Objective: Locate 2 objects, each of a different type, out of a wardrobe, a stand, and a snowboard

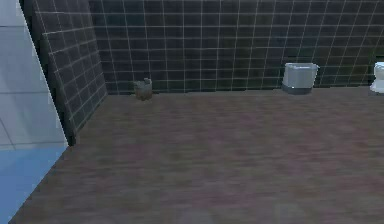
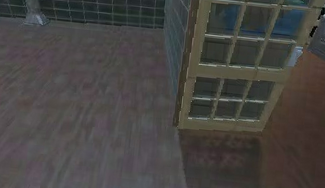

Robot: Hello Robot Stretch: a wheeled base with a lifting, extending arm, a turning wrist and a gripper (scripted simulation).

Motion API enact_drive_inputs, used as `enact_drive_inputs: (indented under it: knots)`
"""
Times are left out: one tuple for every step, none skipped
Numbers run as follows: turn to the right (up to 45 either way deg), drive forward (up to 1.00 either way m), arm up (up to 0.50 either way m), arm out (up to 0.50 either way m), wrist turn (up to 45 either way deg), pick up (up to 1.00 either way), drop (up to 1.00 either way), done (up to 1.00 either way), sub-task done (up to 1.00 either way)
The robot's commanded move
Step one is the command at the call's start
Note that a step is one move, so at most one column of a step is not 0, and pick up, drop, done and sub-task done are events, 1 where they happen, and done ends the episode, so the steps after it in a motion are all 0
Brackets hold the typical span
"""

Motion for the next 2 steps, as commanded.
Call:
enact_drive_inputs:
  knots:
    - [0.0, 0.3, 0.0, 0.0, 0.0, 0.0, 0.0, 0.0, 0.0]
    - [-45.0, 0.0, 0.0, 0.0, 0.0, 0.0, 0.0, 0.0, 0.0]
